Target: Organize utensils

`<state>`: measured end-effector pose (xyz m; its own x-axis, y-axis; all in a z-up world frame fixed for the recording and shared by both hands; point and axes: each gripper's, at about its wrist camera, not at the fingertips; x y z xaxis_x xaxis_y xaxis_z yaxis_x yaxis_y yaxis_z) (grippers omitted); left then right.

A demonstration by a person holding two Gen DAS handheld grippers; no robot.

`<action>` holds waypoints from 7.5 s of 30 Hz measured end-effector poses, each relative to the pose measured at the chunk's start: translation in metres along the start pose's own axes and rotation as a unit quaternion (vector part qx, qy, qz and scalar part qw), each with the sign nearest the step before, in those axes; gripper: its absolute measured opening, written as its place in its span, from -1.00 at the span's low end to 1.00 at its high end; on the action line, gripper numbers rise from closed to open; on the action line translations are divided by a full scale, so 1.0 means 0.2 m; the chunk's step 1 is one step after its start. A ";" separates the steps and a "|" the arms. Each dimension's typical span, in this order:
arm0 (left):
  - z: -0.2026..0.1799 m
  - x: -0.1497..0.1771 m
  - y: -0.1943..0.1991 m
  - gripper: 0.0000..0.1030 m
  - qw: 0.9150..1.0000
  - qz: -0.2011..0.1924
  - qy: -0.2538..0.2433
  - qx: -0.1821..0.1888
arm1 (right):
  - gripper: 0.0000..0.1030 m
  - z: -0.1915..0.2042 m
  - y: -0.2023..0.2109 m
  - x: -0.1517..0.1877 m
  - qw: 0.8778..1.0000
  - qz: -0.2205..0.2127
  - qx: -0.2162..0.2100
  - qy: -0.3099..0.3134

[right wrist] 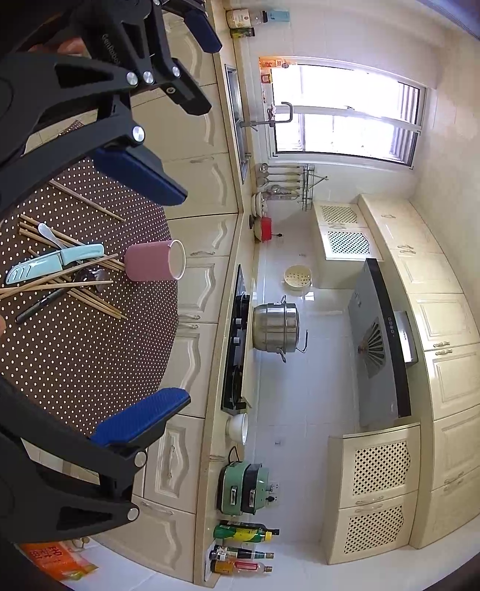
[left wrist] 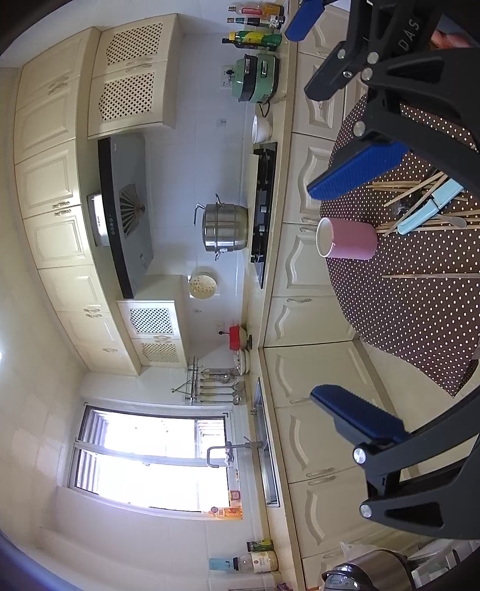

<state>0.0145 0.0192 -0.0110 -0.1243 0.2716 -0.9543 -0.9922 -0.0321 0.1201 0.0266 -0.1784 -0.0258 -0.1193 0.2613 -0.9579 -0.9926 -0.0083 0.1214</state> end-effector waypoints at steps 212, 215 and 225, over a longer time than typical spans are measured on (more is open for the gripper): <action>-0.12 -0.17 -1.54 -0.89 0.972 -0.054 0.135 0.185 | -0.89 0.06 -1.45 -0.50 0.982 0.114 -0.148 -0.040; -0.14 -0.20 -1.59 -0.89 0.972 -0.066 0.135 0.179 | -0.89 0.08 -1.55 -0.43 0.980 0.133 -0.146 -0.033; -0.20 -0.20 -1.72 -0.88 0.974 -0.112 0.133 0.147 | -0.89 0.03 -1.78 -0.19 0.972 0.190 -0.136 -0.036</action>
<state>0.3604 -0.0201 -0.0244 0.0596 -0.0204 -0.9980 -0.9562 0.2857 -0.0630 0.3847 -0.1790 -0.0318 -0.4870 0.2558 -0.8351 -0.8476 -0.3694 0.3811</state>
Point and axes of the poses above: each gripper's, at about its wrist camera, not at the fingertips, and y roughly against the way its jaws point, z to its left, x to its underside, and after that the axes turned 15 degrees about -y, right-handed
